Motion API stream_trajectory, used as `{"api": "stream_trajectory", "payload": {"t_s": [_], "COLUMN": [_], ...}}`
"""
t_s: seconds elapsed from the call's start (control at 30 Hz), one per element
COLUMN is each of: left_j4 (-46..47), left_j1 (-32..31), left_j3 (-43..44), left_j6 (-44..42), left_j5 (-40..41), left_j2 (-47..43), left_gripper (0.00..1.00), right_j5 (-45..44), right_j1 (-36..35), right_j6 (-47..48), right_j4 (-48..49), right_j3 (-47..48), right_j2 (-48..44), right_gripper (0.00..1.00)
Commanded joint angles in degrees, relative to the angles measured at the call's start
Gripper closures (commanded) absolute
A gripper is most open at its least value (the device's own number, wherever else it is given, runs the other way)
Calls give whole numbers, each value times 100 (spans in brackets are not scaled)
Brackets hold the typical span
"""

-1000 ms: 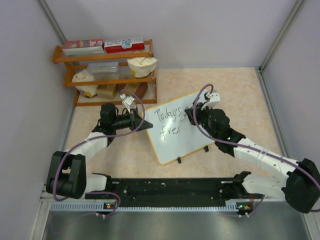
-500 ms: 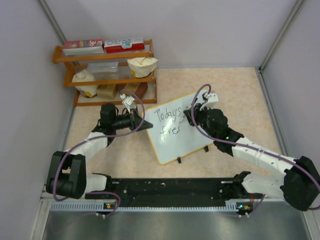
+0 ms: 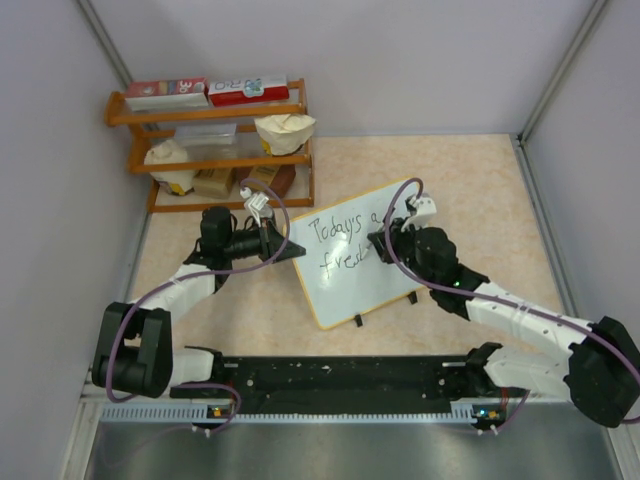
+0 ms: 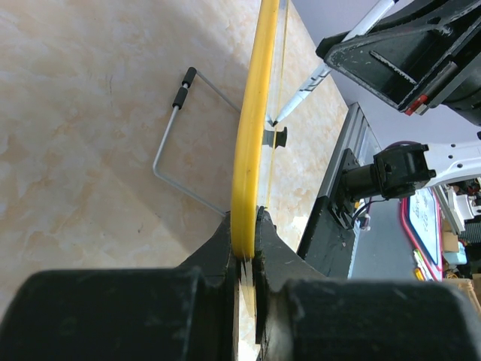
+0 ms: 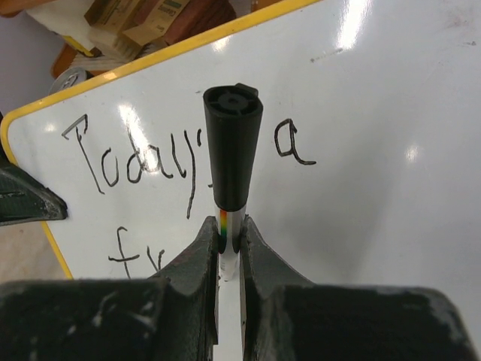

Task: Write a sentence on the whiteboard

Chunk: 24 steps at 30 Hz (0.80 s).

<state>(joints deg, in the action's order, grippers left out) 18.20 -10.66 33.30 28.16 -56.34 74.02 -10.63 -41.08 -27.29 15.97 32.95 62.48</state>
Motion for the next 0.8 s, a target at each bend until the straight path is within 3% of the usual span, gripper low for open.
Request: {"api": "stream_trajectory", "payload": {"t_s": [0.0, 0.77], "left_j4": [-246, -273], "left_j1": [-59, -51], "left_j3": [-157, -139], "left_j6": [-909, -927], "left_j5": [430, 422], "left_j2": [60, 69], "left_gripper": [100, 100], "right_j5": [17, -308], "right_j1": [39, 39], "right_j6": [-13, 118], "right_j4": [-50, -32], "right_j3": [-166, 484], "right_j2": [-86, -8], "right_gripper": [100, 100]}}
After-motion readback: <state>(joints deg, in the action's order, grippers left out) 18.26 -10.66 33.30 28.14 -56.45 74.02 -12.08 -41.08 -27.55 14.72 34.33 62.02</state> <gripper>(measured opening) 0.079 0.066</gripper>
